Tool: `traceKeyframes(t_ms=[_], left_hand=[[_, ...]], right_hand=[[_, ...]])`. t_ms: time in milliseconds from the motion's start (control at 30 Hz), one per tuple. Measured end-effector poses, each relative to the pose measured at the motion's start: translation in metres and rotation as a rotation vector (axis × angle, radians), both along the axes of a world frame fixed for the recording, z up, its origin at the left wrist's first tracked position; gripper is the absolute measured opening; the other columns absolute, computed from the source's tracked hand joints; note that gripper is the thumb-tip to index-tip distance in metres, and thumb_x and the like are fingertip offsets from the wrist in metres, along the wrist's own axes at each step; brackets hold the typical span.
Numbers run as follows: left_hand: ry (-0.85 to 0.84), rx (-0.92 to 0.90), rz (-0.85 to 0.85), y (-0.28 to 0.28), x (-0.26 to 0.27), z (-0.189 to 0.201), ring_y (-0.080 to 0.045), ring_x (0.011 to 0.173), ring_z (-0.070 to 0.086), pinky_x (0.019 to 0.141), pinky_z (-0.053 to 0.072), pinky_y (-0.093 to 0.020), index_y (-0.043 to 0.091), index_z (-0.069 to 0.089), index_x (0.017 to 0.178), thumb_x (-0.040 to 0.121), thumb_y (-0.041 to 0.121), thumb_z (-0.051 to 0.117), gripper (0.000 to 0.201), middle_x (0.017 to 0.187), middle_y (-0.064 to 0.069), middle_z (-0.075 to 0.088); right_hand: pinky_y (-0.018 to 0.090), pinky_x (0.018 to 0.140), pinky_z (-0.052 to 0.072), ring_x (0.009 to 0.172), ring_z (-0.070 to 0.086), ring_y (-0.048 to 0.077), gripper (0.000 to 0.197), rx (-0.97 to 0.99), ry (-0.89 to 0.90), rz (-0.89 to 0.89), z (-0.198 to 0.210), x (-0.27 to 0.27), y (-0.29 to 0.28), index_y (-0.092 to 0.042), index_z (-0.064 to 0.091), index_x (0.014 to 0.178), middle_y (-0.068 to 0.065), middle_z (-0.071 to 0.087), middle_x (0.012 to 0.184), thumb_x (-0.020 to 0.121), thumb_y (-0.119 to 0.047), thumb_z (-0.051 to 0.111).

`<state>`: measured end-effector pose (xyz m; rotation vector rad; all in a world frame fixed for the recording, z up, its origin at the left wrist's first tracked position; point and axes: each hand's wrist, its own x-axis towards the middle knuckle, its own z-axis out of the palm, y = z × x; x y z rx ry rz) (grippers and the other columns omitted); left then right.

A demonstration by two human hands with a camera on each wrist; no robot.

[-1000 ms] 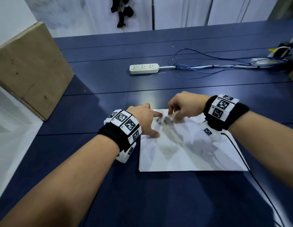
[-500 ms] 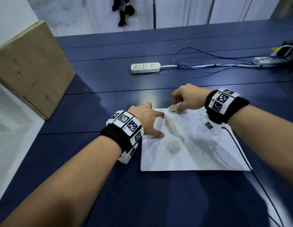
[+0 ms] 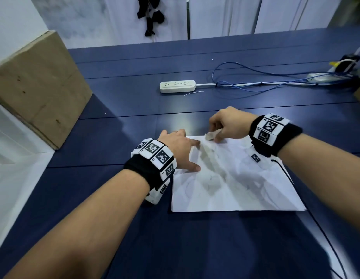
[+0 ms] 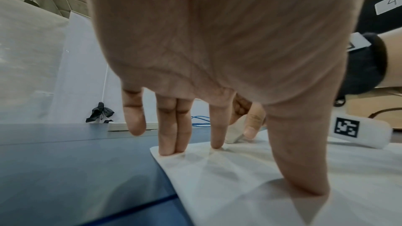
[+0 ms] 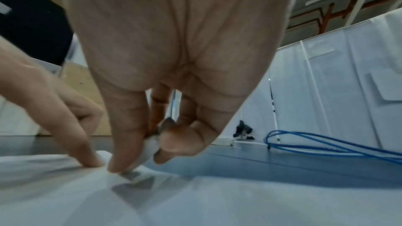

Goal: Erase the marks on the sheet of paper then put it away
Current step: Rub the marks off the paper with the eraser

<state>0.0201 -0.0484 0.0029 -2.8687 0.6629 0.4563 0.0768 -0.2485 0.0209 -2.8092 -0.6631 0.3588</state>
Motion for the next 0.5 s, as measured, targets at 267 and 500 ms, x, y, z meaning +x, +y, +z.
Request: traceKeyframes(t_ms=[267,500], left_hand=[[0.003,-0.002,0.000,0.001,0.001,-0.001,-0.022,0.108,0.050,0.091,0.031,-0.043,0.044,0.038,0.142,0.073,0.079,0.055,0.079,0.103,0.001,0.036],[0.004,-0.012,0.007,0.002,0.002,-0.003,-0.022,0.109,0.050,0.090,0.031,-0.043,0.044,0.038,0.142,0.072,0.079,0.056,0.080,0.103,0.001,0.035]], right_hand=[[0.027,0.056,0.048,0.065,0.059,0.012,0.019,-0.054,0.166,0.133,0.001,-0.018,0.002,-0.029,0.068,0.082,-0.011,0.062,0.067,0.068,-0.026,0.081],[0.025,0.062,0.048,0.070,0.059,0.015,0.019,-0.026,0.129,0.117,0.001,-0.018,-0.003,-0.029,0.062,0.073,-0.006,0.068,0.077,0.069,-0.026,0.080]])
